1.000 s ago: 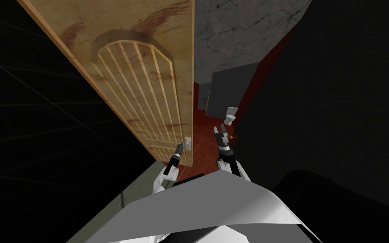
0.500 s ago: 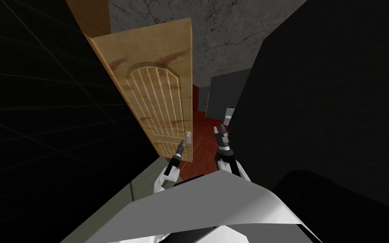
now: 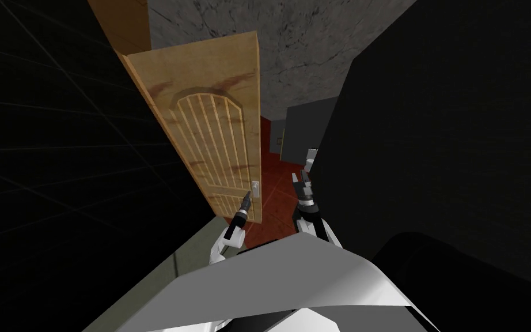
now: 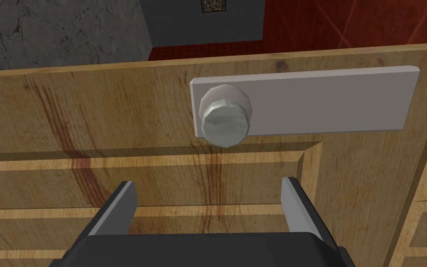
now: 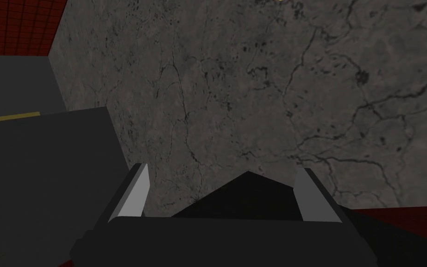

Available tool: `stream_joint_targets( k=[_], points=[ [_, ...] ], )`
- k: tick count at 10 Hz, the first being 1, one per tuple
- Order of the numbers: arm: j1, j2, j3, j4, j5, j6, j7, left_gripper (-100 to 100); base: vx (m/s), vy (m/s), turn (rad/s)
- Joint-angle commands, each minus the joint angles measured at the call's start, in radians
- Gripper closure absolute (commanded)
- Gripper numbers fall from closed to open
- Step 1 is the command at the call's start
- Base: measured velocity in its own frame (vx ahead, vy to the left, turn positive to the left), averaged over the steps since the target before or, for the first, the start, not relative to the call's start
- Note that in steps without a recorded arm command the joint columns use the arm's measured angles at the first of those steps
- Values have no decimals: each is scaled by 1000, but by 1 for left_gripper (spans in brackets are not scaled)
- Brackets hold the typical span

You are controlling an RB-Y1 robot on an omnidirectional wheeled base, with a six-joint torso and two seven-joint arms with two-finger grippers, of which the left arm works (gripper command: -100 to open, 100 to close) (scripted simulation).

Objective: Push the door open

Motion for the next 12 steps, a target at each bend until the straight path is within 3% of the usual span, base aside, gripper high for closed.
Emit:
stream_joint_targets(
  k=[1, 5, 6, 7, 12],
  points=[
    [-7, -3, 6, 11, -2, -5, -1, -100, 205, -87, -26],
    [-25, -23, 22, 36, -5, -17, -1, -100, 208, -77, -30],
    [-22, -20, 20, 30, -5, -14, -1, -100, 86, -29, -2],
    [-22, -20, 20, 30, -5, -14, -1, 100, -9, 4, 9],
    [-22, -20, 20, 30, -5, -14, -1, 100, -17, 6, -1]
  ],
)
